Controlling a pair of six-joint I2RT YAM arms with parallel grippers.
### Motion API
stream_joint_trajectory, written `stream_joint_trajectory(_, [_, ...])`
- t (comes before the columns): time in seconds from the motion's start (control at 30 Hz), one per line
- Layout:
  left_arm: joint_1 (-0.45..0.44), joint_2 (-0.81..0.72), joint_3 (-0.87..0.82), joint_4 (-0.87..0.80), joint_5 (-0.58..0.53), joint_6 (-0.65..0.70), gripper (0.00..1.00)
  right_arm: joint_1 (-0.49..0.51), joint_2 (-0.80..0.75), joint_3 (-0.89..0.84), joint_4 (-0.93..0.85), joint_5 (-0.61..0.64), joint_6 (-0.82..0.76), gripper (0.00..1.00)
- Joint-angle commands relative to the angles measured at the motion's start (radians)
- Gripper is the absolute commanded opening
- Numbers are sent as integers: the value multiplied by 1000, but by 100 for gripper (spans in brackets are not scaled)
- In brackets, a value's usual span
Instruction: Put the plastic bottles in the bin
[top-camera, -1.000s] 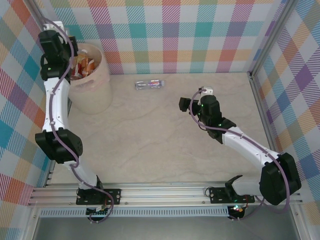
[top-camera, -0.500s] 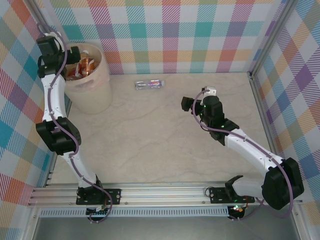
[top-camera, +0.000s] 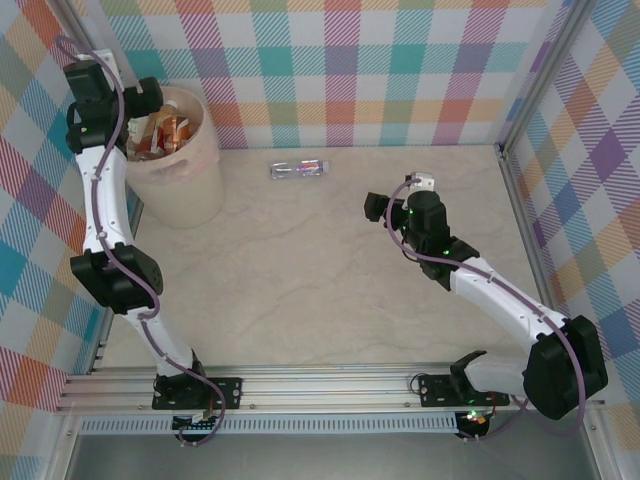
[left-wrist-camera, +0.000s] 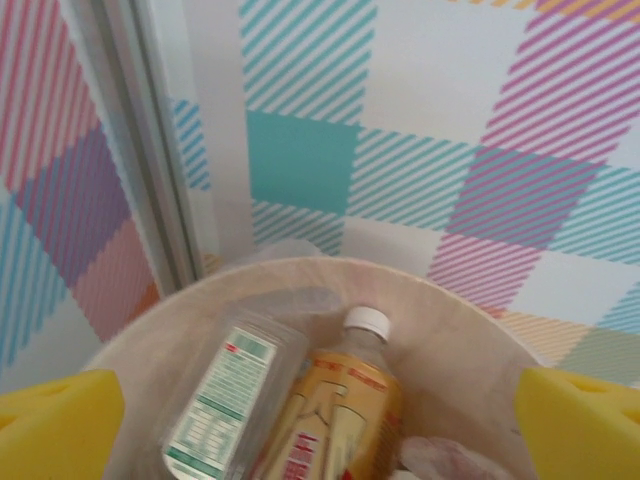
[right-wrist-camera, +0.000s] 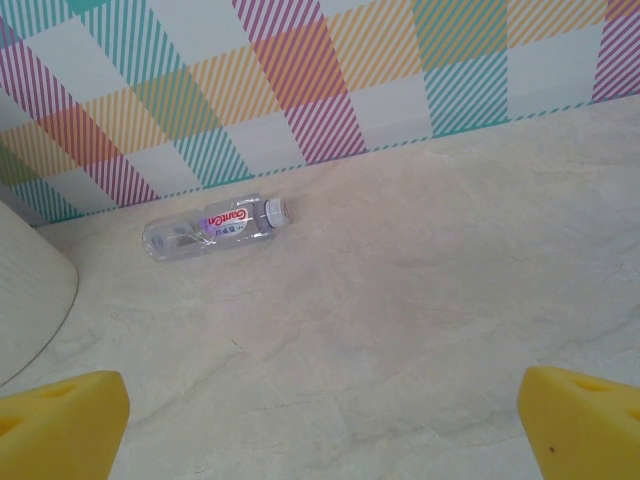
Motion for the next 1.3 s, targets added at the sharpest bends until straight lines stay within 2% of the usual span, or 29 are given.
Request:
stream_joint_trajectory(0.0, [-62, -60, 0, -30, 10, -68, 100, -8, 4, -11, 11, -21, 13, 100])
stream_joint_trajectory(0.1, [-110, -70, 1, -41, 24, -124, 100, -9, 9, -10, 11, -34, 20, 100])
stream_joint_trajectory(0.3, [-247, -113, -22, -75, -43, -295, 100, -12, 15, -10, 15, -57, 33, 100])
stream_joint_trajectory(0.43, [-370, -165, -141, 22, -73, -326, 100, -14, 22, -4, 15, -67, 33, 100])
stream_joint_trajectory(0.53, [-432, -169, -251, 140, 1, -283, 100, -15, 22, 3, 10, -74, 30, 100])
stream_joint_trajectory(0.67, [-446, -92, -267, 202, 123, -260, 100, -17, 6, 7, -12, -81, 19, 100])
stream_joint_trajectory(0.87, [-462, 98, -142, 121, 212, -202, 100, -21, -24, -9, -26, -63, 19, 100])
stream_joint_trajectory(1.07, [-475, 272, -61, 102, 194, -179, 100, -24, -15, -1, -27, -71, 26, 100])
stream_joint_trajectory(1.27, [-478, 432, 10, 182, 81, -171, 100, -23, -3, 7, -50, -68, 21, 100])
